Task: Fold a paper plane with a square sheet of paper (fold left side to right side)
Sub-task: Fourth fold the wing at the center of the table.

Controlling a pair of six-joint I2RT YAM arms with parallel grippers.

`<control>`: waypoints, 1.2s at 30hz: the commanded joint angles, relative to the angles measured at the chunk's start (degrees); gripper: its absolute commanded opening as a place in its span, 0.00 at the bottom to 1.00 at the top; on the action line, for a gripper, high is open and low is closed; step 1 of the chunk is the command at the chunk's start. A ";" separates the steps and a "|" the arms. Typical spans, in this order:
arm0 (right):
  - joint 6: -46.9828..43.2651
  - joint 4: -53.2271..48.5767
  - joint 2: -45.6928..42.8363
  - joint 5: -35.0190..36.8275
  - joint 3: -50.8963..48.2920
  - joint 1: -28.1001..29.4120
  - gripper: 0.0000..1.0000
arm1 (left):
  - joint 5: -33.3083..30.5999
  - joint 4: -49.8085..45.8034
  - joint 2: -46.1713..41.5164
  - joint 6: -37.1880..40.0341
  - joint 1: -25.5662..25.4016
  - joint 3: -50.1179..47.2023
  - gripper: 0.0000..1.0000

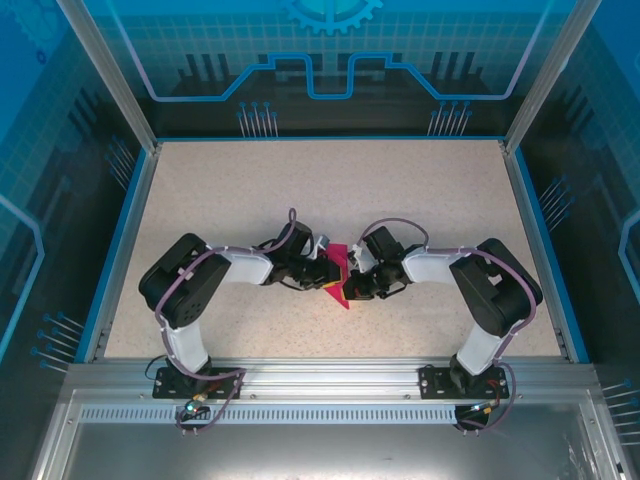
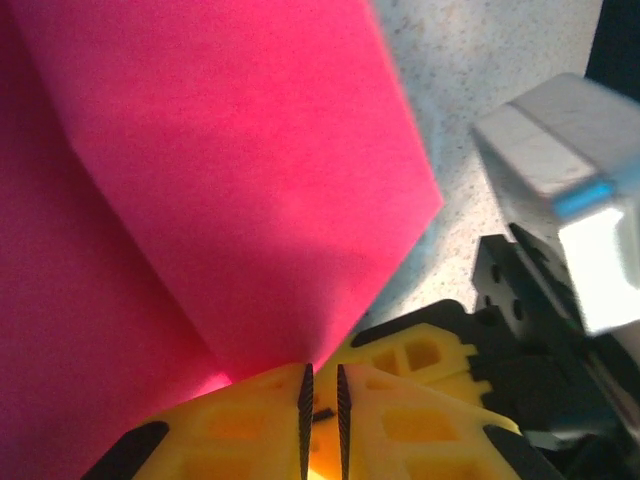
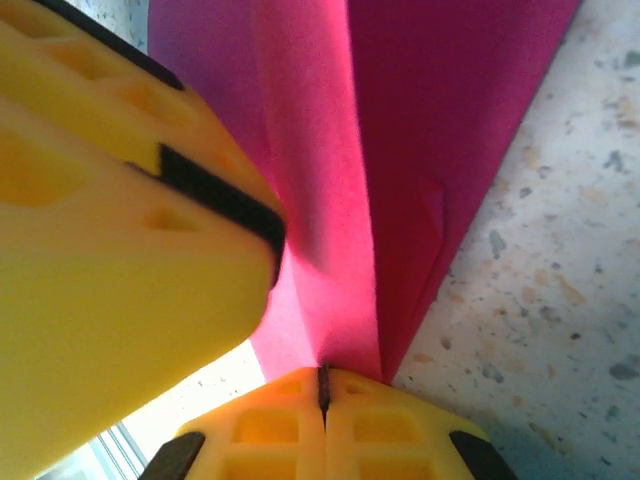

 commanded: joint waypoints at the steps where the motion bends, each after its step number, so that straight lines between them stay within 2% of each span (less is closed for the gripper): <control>1: -1.50 -8.11 4.08 9.14 -2.05 0.97 0.00 | 0.58 -0.32 1.95 0.38 -0.39 1.51 0.17; 15: -3.38 -12.91 3.99 12.00 -1.29 1.24 0.00 | -8.12 -11.76 5.42 6.34 -0.11 7.68 0.13; 36: -4.01 -13.87 4.29 12.52 -2.00 1.41 0.00 | -8.04 -15.53 9.95 12.65 7.74 16.83 0.15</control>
